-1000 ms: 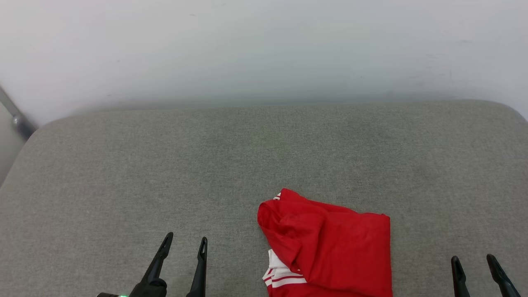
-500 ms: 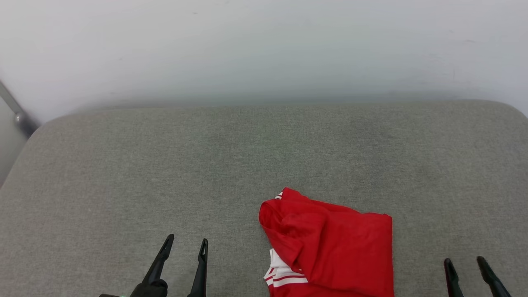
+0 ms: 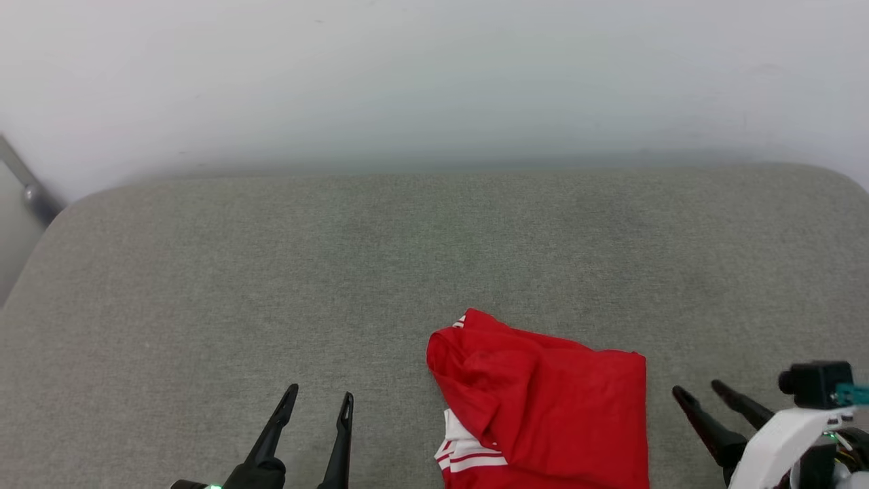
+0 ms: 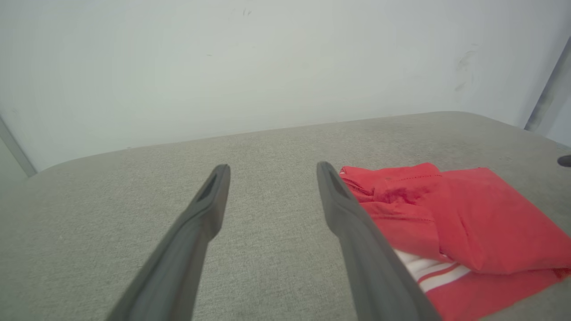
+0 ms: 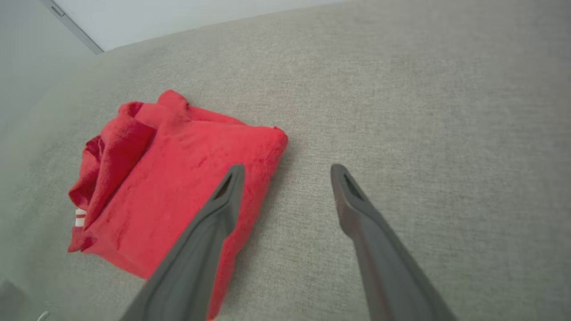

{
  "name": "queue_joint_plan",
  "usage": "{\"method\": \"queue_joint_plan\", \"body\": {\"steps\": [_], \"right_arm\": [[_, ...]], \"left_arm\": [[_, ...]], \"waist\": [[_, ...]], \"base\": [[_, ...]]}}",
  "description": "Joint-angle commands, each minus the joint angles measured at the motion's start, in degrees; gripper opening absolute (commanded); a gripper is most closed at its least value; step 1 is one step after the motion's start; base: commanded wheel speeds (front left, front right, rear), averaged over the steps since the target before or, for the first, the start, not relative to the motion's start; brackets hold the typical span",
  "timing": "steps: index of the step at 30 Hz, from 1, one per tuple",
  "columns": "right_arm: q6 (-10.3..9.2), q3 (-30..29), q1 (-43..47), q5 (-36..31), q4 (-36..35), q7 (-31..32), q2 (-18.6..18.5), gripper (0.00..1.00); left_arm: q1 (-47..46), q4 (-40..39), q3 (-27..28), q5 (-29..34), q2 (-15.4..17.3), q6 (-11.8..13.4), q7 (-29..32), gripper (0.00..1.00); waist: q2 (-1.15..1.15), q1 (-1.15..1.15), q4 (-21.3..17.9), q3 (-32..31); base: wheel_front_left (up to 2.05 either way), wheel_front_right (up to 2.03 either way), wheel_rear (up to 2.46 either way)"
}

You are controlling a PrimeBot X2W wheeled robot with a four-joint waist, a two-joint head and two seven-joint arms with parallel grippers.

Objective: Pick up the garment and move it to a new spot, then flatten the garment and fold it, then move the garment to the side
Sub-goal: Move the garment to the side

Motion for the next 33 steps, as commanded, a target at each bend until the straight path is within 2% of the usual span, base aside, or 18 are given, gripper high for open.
{"method": "queue_joint_plan", "body": {"steps": [1, 7, 11, 17, 23, 33], "right_arm": [[-0.03, 1.8, -1.5, 2.3, 0.4, 2.5, -1.1, 1.00], [-0.03, 5.5, -6.1, 11.5, 2.5, 14.3, -3.5, 1.00], [-0.03, 6.5, -7.6, 15.6, 3.1, 19.6, -2.7, 1.00], [-0.03, 7.2, -8.7, 17.6, 5.5, 23.2, -1.1, 1.00], [-0.03, 8.3, -10.0, 18.4, 8.3, 24.2, 0.9, 1.00], [-0.05, 10.0, -13.4, 20.3, 15.9, 27.7, 3.7, 1.00]], "left_arm": [[-0.1, 0.1, 0.1, 0.2, 0.0, -0.1, -0.1, 1.00], [0.3, 0.5, -0.4, 0.0, 0.0, -0.2, -0.1, 1.00], [0.3, 0.7, -0.6, -0.2, 0.0, -0.2, -0.1, 1.00], [0.1, 0.9, -1.2, -0.2, 0.0, -0.3, -0.1, 1.00], [-0.9, 1.4, -2.5, -0.3, 0.0, -0.3, -0.1, 1.00], [-1.7, 2.1, -3.4, -0.3, 0.0, -0.4, -0.1, 1.00]], "waist": [[0.00, 0.00, 0.2, 0.0], [0.00, 0.00, 1.0, 0.3], [0.00, 0.00, 1.4, 0.4], [0.00, 0.00, 1.9, 0.7], [0.00, 0.00, 2.8, 1.3], [0.00, 0.00, 4.2, 2.1]], "base": [[0.00, 0.00, 0.00], [0.00, 0.00, 0.00], [0.00, 0.00, 0.00], [0.00, 0.00, 0.00], [0.00, 0.00, 0.00], [0.00, 0.00, 0.00]]}}
